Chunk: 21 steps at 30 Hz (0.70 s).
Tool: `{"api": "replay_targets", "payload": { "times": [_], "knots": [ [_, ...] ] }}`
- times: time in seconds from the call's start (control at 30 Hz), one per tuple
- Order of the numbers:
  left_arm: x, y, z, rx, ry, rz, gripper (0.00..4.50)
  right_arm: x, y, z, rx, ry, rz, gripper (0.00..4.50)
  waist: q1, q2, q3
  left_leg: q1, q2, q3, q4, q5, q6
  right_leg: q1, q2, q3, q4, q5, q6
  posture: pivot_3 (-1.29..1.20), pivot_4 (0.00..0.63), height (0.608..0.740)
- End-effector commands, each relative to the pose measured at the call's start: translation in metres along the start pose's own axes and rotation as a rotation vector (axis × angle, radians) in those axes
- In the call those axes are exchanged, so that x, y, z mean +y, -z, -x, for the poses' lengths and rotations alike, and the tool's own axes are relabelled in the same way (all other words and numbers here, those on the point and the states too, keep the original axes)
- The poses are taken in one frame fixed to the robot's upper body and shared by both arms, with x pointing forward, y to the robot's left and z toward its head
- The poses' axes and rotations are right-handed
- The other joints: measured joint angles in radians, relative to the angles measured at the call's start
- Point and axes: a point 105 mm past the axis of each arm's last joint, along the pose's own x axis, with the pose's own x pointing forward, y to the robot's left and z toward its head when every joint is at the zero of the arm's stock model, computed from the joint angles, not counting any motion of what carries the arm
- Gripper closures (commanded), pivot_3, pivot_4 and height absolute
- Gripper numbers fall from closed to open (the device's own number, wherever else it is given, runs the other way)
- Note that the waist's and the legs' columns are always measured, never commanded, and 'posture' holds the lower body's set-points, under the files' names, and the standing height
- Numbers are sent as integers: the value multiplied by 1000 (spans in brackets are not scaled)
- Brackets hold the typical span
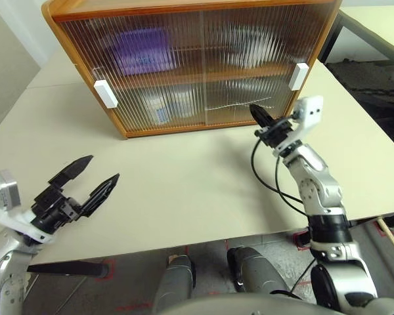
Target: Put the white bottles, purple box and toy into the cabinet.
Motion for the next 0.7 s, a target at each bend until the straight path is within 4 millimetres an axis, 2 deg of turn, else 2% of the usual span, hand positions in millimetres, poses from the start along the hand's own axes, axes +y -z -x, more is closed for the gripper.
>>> {"api": "replay_targets", "payload": {
  "times": [0.03, 0.1, 0.13, 0.27, 0.33, 0.43, 0.53, 0.6, 0.7],
  "knots": [
    [35, 15, 22, 103, -265, -45, 0, -29, -6, 31, -52, 69, -16, 4305, 4, 0, 0, 1, 0, 0, 0, 0, 0, 1, 0, 0, 0, 0, 0, -65, 129, 740],
    [57, 19, 32, 133, -416, -76, 0, -61, -5, 53, -69, 182, -72, 3899, 8, 0, 1, 2, 0, 0, 0, 0, 0, 2, 0, 0, 0, -1, 1, -62, 141, 740],
    [64, 20, 36, 144, -466, -90, 0, -70, -5, 60, -68, 208, -73, 3582, 12, 0, 3, 2, 0, 0, 0, 0, 0, 2, 0, 1, 0, -1, 1, -63, 143, 740],
    [84, 22, 43, 158, -612, -91, 0, -70, 5, 71, 33, 27, 34, 2078, 19, -4, 8, 2, 0, 0, 0, -1, -3, 3, 0, 2, 0, -1, 1, -71, 149, 740],
    [91, 24, 46, 170, -663, -92, 0, -92, 12, 76, 73, 76, -3, 1309, 18, -5, 9, 3, 0, 0, 0, -2, -5, 3, 0, 1, 0, -1, 1, -76, 151, 740],
    [98, 24, 44, 150, -724, -91, 0, -120, 10, 89, 61, 59, -43, 152, 20, -5, 12, 4, -1, 0, 0, -1, -8, 3, 0, 2, 1, -1, 0, -75, 149, 740],
    [100, 23, 39, 135, -733, -98, 0, -136, 8, 94, 84, 67, -47, 30, 27, -5, 13, 3, -1, 1, 0, 2, -13, 2, 0, 3, 1, -2, 1, -73, 147, 740],
    [98, 23, 34, 132, -731, -100, 0, -145, 6, 97, 90, 78, -37, 30, 28, -7, 14, 2, -1, 1, -1, 1, -13, 2, 0, 3, 1, 1, -8, -77, 146, 740],
    [92, 25, 26, 146, -711, -117, 0, -157, 4, 102, 113, 106, -5, 30, 28, -8, 15, 2, -1, 1, -1, 0, -13, 2, 0, 3, 1, 1, -9, -83, 147, 740]
  ]
}}
